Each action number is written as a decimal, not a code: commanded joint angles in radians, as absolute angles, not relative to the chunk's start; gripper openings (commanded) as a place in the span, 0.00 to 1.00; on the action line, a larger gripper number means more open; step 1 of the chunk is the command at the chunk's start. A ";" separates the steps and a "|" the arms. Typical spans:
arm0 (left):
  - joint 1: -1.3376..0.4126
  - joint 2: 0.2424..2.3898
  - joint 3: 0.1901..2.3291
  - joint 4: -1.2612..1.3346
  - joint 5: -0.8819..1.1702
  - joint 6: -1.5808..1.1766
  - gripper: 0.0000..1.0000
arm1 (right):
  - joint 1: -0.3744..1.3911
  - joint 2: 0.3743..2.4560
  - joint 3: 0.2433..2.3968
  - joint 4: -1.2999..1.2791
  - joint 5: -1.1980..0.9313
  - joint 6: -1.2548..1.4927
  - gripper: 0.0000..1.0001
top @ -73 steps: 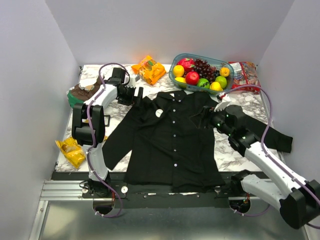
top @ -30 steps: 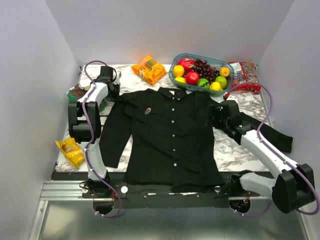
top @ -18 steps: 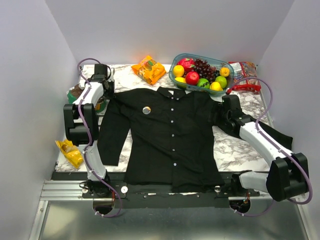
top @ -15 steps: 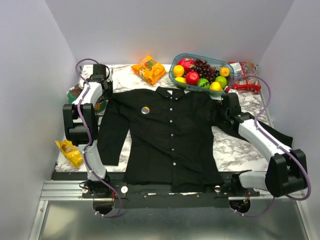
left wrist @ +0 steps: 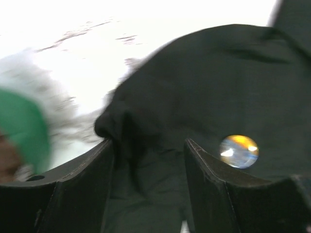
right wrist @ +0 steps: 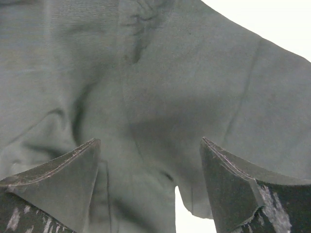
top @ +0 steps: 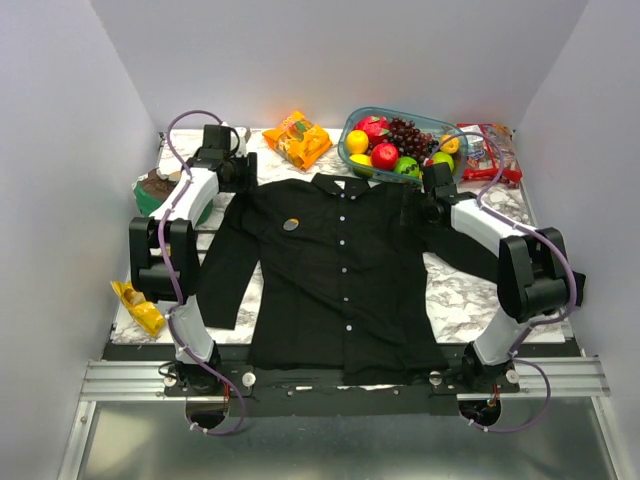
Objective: Pin the brooch onto the clothing
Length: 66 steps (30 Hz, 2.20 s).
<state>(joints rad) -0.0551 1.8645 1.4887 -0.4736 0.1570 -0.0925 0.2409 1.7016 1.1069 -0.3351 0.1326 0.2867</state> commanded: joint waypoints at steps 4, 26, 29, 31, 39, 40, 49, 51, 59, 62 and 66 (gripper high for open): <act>-0.106 1.927 1.483 -0.416 0.365 -0.169 0.66 | 0.219 1.767 1.135 -0.380 0.110 0.275 0.85; -0.147 1.750 1.450 -0.482 -0.123 -0.054 0.76 | 0.219 1.715 1.049 -0.393 0.097 0.295 0.77; -0.179 1.689 1.411 -0.445 -0.100 -0.055 0.78 | 0.218 1.721 1.054 -0.402 0.107 0.291 0.73; -0.190 1.669 1.385 -0.408 -0.028 -0.061 0.78 | 0.219 1.723 1.055 -0.408 0.107 0.291 0.68; -0.170 1.940 1.517 -0.515 0.219 -0.107 0.56 | 0.219 1.717 1.051 -0.416 0.129 0.272 0.36; -0.164 1.956 1.520 -0.511 0.216 -0.107 0.51 | 0.219 1.718 1.054 -0.420 0.133 0.270 0.31; -0.124 2.043 1.517 -0.506 0.143 -0.084 0.42 | 0.218 1.736 1.088 -0.448 0.215 0.239 0.01; -0.120 2.069 1.523 -0.514 0.124 -0.081 0.42 | 0.213 1.744 1.098 -0.462 0.238 0.233 0.01; -0.104 2.072 1.519 -0.482 0.178 -0.083 0.41 | 0.172 1.759 1.121 -0.463 0.261 0.201 0.01; -0.106 2.075 1.522 -0.468 0.227 -0.086 0.42 | 0.169 1.784 1.149 -0.463 0.262 0.193 0.01; -0.106 2.066 1.523 -0.449 0.275 -0.090 0.46 | 0.169 1.792 1.183 -0.465 0.238 0.192 0.01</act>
<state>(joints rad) -0.1108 2.0632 1.5093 -0.4816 0.1974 -0.0940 0.1764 1.7737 1.1339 -0.4450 0.2180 0.2142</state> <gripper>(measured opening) 0.432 0.013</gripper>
